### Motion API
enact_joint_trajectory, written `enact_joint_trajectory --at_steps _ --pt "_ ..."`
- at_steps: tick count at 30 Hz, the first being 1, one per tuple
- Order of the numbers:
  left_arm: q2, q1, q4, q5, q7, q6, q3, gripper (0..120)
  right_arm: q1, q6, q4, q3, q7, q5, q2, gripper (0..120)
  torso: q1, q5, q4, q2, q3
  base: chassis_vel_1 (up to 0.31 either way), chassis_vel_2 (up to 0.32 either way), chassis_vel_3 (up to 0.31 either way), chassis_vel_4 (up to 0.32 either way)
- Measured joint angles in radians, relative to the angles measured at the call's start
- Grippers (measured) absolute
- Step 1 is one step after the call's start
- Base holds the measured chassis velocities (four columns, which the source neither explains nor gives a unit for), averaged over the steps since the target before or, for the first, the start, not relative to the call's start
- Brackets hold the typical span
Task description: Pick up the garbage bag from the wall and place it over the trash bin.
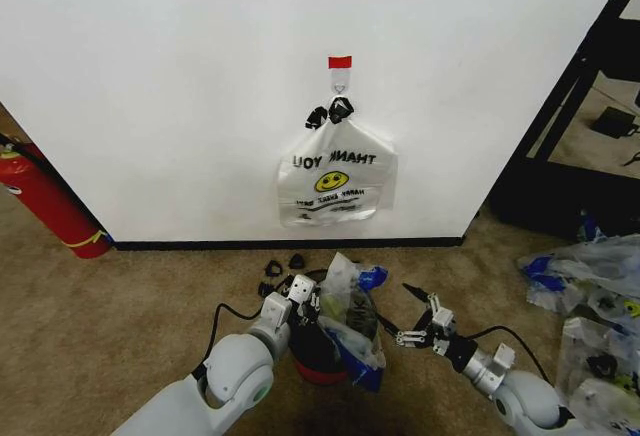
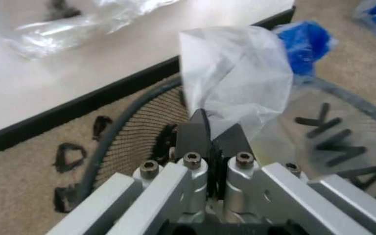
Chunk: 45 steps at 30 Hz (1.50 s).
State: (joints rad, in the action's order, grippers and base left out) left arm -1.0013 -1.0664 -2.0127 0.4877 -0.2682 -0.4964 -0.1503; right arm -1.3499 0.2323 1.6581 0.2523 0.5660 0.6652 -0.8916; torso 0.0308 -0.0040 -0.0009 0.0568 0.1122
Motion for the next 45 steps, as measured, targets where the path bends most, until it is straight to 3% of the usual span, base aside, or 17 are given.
enact_joint_trajectory --at_steps 4,8,10,11,13,16,19,26,30,36,45 --pt "-0.008 0.002 0.0 -0.003 0.007 0.001 -0.012 0 0.023 -0.092 0.041 -0.044 -0.064 0.058 0.052 100 0.0 0.0 -0.0003 0.0 0.0 0.0 0.0 0.0 0.0" --pt "-0.011 0.005 -0.003 -0.008 0.011 0.002 -0.026 0 0.074 -0.306 0.126 -0.094 -0.177 0.183 0.122 100 0.0 -0.0001 0.0 0.0 0.0 0.0 0.0 0.0 0.0" --pt "-0.011 0.006 -0.003 -0.009 0.011 0.002 -0.027 0 0.08 -0.324 0.132 -0.098 -0.184 0.193 0.126 100 0.0 -0.0001 -0.0001 0.0 0.0 0.0 0.0 0.0 0.0" --pt "-0.012 0.01 -0.003 -0.014 0.012 0.003 -0.026 0 0.177 -0.516 0.165 -0.145 -0.243 0.287 0.151 100 0.0 -0.0001 0.0 0.0 0.0 0.0 0.0 0.0 0.0" --pt "-0.015 0.012 -0.003 -0.015 0.013 0.005 -0.024 0 0.23 -0.614 0.167 -0.17 -0.273 0.323 0.15 100 0.0 -0.0001 0.0006 0.0 0.0 0.0 0.0 0.0 0.0" --pt "-0.019 0.027 0.004 -0.014 0.013 0.007 -0.034 0 0.26 -0.691 0.162 -0.176 -0.29 0.331 0.143 100 0.0 -0.0001 0.0008 0.0 0.0 0.0 0.0 0.0 0.0" --pt "-0.022 0.041 0.009 -0.012 0.014 0.011 -0.046 0 0.275 -0.758 0.156 -0.177 -0.312 0.322 0.143 100 0.0 0.0001 -0.0006 0.0 0.0 0.0 0.0 0.0 0.0" --pt "-0.024 0.046 0.018 -0.012 0.02 0.015 -0.051 0 0.284 -0.805 0.143 -0.181 -0.321 0.327 0.154 98 0.0 -0.0002 0.0 0.0 0.0 0.0 0.0 0.0 0.0" --pt "-0.026 0.047 0.024 -0.014 0.022 0.02 -0.056 0 0.294 -0.805 0.123 -0.191 -0.322 0.341 0.136 88 0.0 0.0 -0.0001 0.0 0.0 0.0 0.0 0.0 0.0" --pt "-0.029 0.051 0.03 -0.017 0.024 0.022 -0.061 0 0.307 -0.809 0.095 -0.209 -0.357 0.376 0.105 61 0.0 -0.0001 0.0 0.0 0.0 0.0 0.0 0.0 0.0" --pt "-0.034 0.05 0.033 -0.019 0.029 0.022 -0.061 0 0.297 -0.816 0.094 -0.215 -0.379 0.378 0.092 34 0.0 -0.0004 -0.0002 0.0 0.0 0.0 0.0 0.0 0.0"
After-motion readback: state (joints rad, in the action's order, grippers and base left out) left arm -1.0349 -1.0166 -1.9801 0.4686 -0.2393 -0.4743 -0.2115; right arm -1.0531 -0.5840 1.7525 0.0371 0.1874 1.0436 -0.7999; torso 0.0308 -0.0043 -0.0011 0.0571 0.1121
